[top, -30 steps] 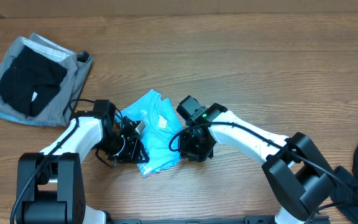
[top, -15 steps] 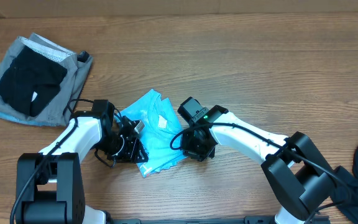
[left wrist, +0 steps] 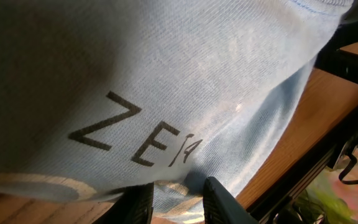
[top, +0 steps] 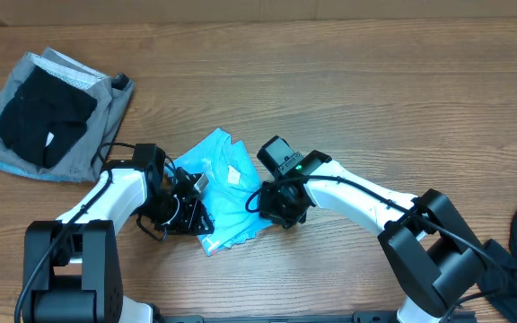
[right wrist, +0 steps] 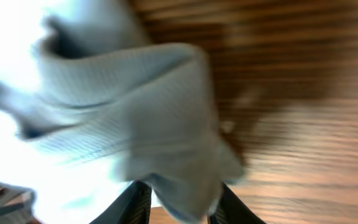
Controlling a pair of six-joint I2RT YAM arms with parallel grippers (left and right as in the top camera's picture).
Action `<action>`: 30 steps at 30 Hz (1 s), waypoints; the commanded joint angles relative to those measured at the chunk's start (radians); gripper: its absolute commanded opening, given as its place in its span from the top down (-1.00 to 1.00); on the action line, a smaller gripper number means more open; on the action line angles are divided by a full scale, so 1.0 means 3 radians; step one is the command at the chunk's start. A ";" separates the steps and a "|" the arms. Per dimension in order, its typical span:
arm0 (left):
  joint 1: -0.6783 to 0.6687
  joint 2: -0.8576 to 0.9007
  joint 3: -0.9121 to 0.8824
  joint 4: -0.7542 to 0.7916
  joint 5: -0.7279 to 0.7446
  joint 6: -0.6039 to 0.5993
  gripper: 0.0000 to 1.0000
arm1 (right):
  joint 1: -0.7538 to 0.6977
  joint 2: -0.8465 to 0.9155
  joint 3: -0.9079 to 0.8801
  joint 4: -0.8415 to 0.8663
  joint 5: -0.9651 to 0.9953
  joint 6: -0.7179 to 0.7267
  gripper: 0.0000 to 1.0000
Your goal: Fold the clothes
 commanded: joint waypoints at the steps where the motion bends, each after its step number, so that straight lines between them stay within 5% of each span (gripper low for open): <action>1: 0.0020 0.0028 -0.0014 0.0015 -0.0047 0.0034 0.39 | -0.0019 -0.0048 0.0000 0.0046 -0.0206 -0.0155 0.30; 6: 0.0020 0.0028 -0.0014 0.0015 -0.0046 0.0034 0.39 | -0.0019 -0.0048 0.0001 0.0053 -0.0083 -0.0154 0.34; 9: 0.0020 0.0028 -0.0014 0.0015 -0.0046 0.0034 0.38 | -0.0019 -0.0048 0.0001 -0.0014 0.0065 -0.0153 0.67; 15: 0.0020 0.0028 -0.0014 0.0015 -0.0047 0.0034 0.39 | -0.0019 -0.0050 0.0038 -0.0114 0.0148 -0.0294 0.92; 30: 0.0020 0.0028 -0.0014 0.0015 -0.0142 -0.0014 0.39 | -0.0019 -0.0048 0.0547 -0.0979 0.1729 -0.1254 0.90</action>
